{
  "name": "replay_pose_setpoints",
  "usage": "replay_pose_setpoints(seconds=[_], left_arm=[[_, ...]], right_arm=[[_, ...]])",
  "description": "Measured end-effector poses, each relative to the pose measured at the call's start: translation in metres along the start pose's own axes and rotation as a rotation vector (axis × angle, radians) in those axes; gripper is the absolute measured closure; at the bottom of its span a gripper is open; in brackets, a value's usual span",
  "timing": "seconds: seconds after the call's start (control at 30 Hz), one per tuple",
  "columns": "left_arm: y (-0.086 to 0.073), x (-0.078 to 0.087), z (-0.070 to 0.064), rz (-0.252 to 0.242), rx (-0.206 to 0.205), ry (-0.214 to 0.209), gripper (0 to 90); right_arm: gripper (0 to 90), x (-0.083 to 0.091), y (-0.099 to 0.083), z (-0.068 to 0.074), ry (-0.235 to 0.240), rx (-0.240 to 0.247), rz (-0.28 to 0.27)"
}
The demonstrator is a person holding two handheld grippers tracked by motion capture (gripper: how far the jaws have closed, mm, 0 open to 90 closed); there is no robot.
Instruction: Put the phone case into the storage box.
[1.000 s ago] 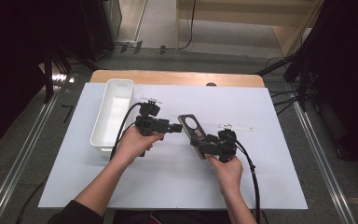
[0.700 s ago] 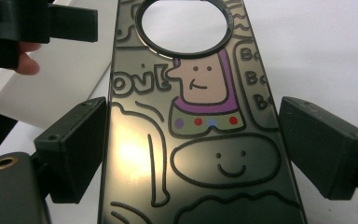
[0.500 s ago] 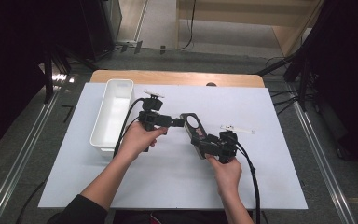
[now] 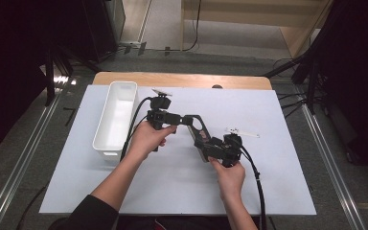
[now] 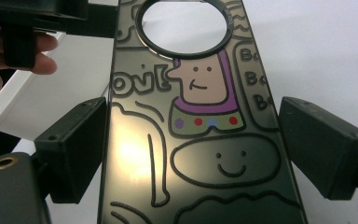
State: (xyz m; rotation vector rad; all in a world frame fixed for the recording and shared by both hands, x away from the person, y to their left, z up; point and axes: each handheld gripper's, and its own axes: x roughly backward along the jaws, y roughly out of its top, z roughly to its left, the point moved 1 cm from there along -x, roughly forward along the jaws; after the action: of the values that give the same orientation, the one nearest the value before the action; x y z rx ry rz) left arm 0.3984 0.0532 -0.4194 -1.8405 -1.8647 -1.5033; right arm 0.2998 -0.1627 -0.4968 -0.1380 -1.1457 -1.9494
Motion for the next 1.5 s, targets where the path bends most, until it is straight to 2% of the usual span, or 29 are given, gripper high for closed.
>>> replay_pose_setpoints(seconds=[0.23,0.6,1.1,1.33,1.5], left_arm=[[0.004,-0.003,0.001,-0.006,0.031,-0.001,29.5],[0.009,-0.009,-0.002,-0.003,0.048,0.028,31.2],[0.014,-0.011,0.007,-0.006,0.129,0.009,33.1],[0.016,-0.011,0.011,-0.027,0.165,-0.005,34.7],[0.018,-0.012,0.013,-0.030,0.178,-0.005,34.8]], right_arm=[[10.3,-0.002,-0.001,0.003,0.002,-0.006,-0.009],[10.3,-0.002,-0.001,0.006,0.005,-0.019,-0.039],[10.3,-0.003,-0.002,0.011,0.003,-0.029,-0.070],[10.3,-0.005,-0.002,0.011,-0.001,-0.039,-0.089],[10.3,-0.006,-0.002,0.013,-0.009,-0.042,-0.095]])
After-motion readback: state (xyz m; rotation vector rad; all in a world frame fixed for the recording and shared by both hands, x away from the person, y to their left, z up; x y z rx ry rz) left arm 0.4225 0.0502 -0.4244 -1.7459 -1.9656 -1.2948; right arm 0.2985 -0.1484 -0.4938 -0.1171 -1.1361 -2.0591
